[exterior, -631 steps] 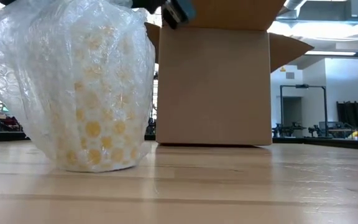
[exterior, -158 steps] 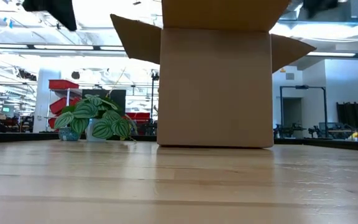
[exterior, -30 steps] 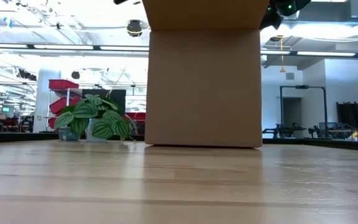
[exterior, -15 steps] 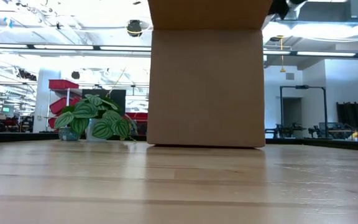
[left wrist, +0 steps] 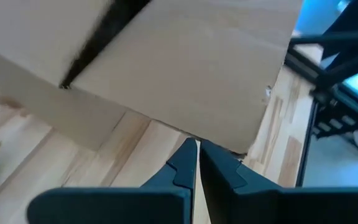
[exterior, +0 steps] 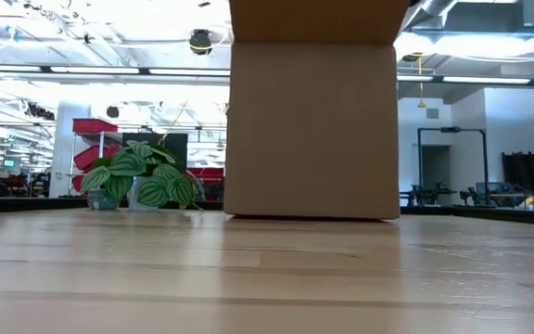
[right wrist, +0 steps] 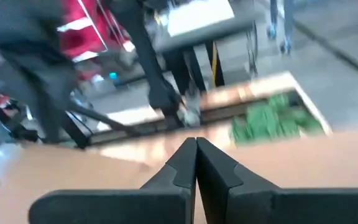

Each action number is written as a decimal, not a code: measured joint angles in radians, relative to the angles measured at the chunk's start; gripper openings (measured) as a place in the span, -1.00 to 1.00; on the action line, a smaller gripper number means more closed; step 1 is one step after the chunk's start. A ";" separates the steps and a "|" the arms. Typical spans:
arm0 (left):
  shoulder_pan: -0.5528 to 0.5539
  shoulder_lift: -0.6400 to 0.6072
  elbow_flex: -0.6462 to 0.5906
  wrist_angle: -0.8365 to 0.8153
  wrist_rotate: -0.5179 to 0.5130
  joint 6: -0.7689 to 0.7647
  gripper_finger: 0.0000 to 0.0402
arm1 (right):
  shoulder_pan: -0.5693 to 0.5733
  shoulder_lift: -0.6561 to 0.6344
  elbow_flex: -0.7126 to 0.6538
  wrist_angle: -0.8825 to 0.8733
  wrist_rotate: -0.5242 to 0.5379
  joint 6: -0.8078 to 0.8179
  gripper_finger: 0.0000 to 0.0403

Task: Wrap mug
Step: Close the cardboard box

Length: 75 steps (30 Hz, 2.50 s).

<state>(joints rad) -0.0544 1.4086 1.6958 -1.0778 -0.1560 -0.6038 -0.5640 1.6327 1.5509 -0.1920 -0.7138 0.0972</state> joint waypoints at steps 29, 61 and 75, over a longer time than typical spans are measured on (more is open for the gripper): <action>0.118 0.005 -0.002 0.273 -0.233 0.179 -1.00 | -0.241 -0.103 -0.019 -0.347 -0.027 -0.113 -1.00; 0.001 0.061 -0.448 0.736 0.100 -0.170 -1.00 | -0.208 0.145 0.090 -0.124 -0.187 -0.086 -1.00; 0.076 0.043 -0.451 1.111 -0.196 -0.140 -1.00 | -0.238 0.153 0.092 -0.332 -0.174 -0.223 -1.00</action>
<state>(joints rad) 0.0218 1.4514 1.2453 0.0332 -0.3525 -0.7434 -0.8017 1.7859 1.6424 -0.5240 -0.8875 -0.1263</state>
